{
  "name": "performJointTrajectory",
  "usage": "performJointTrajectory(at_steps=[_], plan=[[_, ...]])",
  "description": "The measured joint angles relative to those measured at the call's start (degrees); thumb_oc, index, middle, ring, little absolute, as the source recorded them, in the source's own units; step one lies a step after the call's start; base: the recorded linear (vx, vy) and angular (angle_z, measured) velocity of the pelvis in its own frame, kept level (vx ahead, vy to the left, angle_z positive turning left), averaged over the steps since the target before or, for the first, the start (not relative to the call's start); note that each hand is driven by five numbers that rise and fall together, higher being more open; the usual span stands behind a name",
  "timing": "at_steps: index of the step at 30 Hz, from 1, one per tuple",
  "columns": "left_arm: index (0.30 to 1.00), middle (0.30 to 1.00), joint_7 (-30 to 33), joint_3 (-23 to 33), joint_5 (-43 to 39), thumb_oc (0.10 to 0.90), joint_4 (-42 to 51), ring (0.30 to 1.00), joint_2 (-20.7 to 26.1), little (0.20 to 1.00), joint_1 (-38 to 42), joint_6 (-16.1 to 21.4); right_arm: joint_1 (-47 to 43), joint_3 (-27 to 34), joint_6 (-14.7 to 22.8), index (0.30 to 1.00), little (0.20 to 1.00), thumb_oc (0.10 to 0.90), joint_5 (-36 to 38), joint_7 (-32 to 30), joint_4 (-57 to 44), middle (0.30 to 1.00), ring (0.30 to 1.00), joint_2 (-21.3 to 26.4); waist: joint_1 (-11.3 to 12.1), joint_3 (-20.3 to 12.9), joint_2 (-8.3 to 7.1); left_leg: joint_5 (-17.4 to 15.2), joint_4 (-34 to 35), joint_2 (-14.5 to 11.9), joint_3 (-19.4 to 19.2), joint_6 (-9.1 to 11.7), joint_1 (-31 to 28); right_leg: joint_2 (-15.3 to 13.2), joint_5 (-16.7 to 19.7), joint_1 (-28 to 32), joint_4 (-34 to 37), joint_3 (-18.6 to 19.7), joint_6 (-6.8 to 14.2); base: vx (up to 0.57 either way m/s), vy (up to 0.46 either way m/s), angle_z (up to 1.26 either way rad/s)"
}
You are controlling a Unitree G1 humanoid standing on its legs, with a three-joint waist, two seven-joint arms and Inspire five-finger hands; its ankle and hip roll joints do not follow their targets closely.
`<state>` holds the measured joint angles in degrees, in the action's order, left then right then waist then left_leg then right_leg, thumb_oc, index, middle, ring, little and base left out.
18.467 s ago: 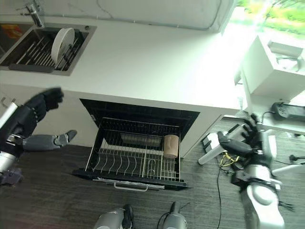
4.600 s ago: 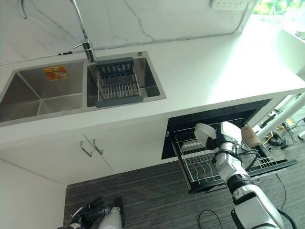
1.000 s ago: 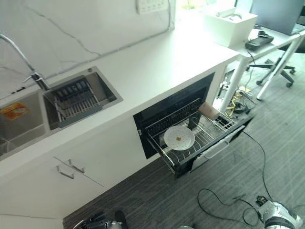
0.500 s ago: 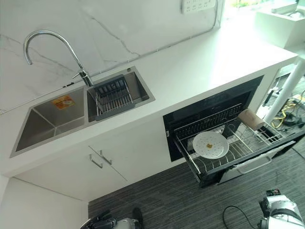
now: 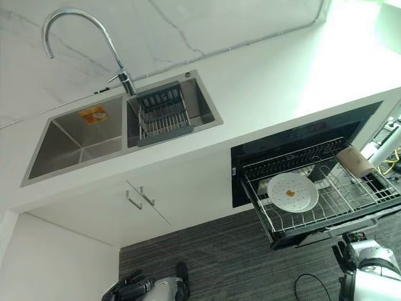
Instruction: Place the dishes in the dishwasher.
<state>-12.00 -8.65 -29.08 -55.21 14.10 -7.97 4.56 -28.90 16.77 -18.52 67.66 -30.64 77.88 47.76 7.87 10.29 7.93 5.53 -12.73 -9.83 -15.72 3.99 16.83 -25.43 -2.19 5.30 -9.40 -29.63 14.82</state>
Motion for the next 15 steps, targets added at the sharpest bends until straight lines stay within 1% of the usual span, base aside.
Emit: performJointTrajectory(at_steps=[1,2,3,4,7,9,11,12,14,15], plan=[[0.9,0.9,0.02,0.01,-0.05,0.8,0.07,0.9,0.11,0.9,0.36,-0.11,-0.57,-0.85,0.03,0.3,0.3,0.4,-0.12,-0.02,0.91,0.3,0.3,0.59,0.07,0.92,-0.06,0.42,-0.69,0.31,0.29,-0.1,0.27,-0.01,0.92,0.57,0.19,-0.68,0.2,0.04,0.041,0.27],[0.9,0.9,-0.28,0.03,-0.91,0.8,0.19,0.9,0.14,0.9,0.3,-0.11,-1.13,-0.97,-0.31,0.3,0.3,0.4,-0.13,-0.4,1.21,0.3,0.3,1.29,0.22,1.2,-0.05,-0.09,-1.62,0.27,0.56,-0.46,1.35,-0.3,0.84,-0.18,-0.6,-0.69,0.3,0.12,0.03,0.22],[0.9,0.9,-0.84,0.26,-2.12,0.8,0.21,0.9,0.29,0.9,0.37,-0.11,-1.49,-1.86,-0.29,0.3,0.3,0.4,-0.14,-0.44,1.23,0.3,0.3,1.52,0.26,1.62,-0.52,-0.73,-1.87,0.58,0.24,-0.6,1.69,-0.55,0.41,0.07,-0.09,-0.88,-0.08,0.05,0.051,0.14],[0.9,0.9,-1.2,1.07,-2.32,0.8,0.23,0.9,0.29,0.9,0.36,-0.14,-1.93,-2.42,-0.25,0.3,0.3,0.4,-0.23,-0.78,1.26,0.3,0.3,1.73,0.32,1.86,-0.62,-0.95,-2.55,0.82,0.49,-0.94,2.23,-0.6,0.65,0.14,0.22,-0.93,-0.24,0.05,0.052,0.11],[0.9,0.9,-1.65,1.69,-4.01,0.8,0.8,0.9,0.29,0.9,0.52,-0.24,-4.86,-5.07,-0.28,0.3,0.3,0.4,-0.87,-1.99,1.34,0.3,0.3,2.24,0.39,3.45,-0.67,-2.34,-5.22,1.14,0.56,-1.48,3.22,-1.27,0.99,0.69,0.22,-1.21,-0.31,0.06,0.038,0.06],[0.9,0.9,-2.04,2.02,-4.29,0.8,0.87,0.9,0.29,0.9,0.87,-0.35,-6.83,-5.71,-0.41,0.3,0.3,0.4,-0.94,-1.89,1.51,0.3,0.3,2.44,0.75,4.21,-0.68,-2.4,-5.5,1.51,0.81,-1.56,3.62,-1.44,1.13,0.82,0.5,-1.56,-0.4,0.06,0.037,0.09],[0.9,0.9,-2.09,1.87,-4.29,0.8,1.26,0.9,0.29,0.9,0.98,-0.38,-8.73,-7.51,-0.61,0.3,0.3,0.4,-0.97,-1.94,1.73,0.3,0.3,3.18,1.19,4.45,-0.25,-2.37,-5.79,1.89,1.68,-1.54,4.64,-1.44,1.19,0.77,0.47,-2.45,-0.26,0.06,0.035,0.19],[0.9,0.9,-2.13,1.83,-4.3,0.8,1.41,0.9,0.26,0.9,1.07,-0.38,-9.47,-7.86,-0.62,0.3,0.3,0.4,-0.95,-1.99,1.77,0.3,0.3,3.68,1.85,4.57,-0.01,-2.39,-5.93,2.03,1.95,-1.56,5.07,-1.47,1.16,0.79,0.64,-2.9,-0.24,0.07,0.028,0.19],[0.9,0.9,-2.01,2.31,-4.44,0.8,1.45,0.9,0.32,0.9,1.39,-0.41,-13.55,-9.99,-0.44,0.3,0.3,0.4,-0.87,-2.23,1.95,0.3,0.3,4.63,3.44,6.13,0.58,-2.32,-6.3,2.93,2.89,-1.7,5.48,-1.66,1.22,1.4,1.14,-3.95,-0.24,0.08,0.034,0.22],[0.9,0.9,-1.97,2.3,-4.44,0.8,1.4,0.9,0.32,0.9,1.36,-0.44,-14.84,-10.52,-0.24,0.3,0.3,0.4,-0.86,-2.34,2.08,0.3,0.3,4.71,3.67,6.21,0.69,-2.3,-6.44,3.12,3.13,-1.77,6.05,-1.72,1.2,1.29,1.15,-4.26,-0.19,0.04,0.019,0.21]])
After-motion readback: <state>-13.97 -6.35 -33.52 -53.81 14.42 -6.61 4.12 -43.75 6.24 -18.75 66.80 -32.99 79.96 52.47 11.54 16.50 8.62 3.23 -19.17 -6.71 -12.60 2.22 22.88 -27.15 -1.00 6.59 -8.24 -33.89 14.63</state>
